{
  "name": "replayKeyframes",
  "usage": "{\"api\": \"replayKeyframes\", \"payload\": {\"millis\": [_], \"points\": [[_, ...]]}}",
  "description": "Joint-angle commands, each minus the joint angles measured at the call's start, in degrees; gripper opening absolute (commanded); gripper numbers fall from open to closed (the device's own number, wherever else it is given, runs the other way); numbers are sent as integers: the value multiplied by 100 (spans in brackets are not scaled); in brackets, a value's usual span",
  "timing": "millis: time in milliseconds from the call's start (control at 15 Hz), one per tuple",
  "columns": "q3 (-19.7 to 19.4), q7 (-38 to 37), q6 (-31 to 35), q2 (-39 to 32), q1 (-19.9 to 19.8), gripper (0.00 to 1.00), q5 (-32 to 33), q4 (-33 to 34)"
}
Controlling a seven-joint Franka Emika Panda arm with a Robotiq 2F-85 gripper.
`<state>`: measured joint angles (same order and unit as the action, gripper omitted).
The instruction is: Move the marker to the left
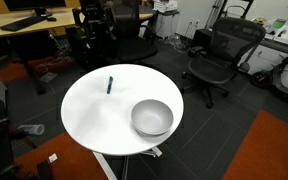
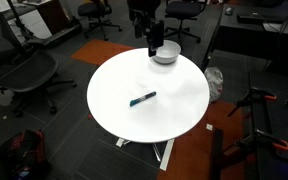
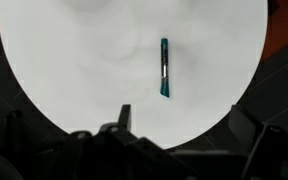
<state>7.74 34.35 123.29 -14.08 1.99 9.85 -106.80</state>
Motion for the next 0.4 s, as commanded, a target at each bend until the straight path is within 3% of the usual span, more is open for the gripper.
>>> {"api": "replayKeyframes", "payload": {"millis": [0, 333], "points": [[-51, 7, -22, 79, 37, 100, -12, -48], [-66, 8, -25, 183, 26, 100, -12, -172]]}}
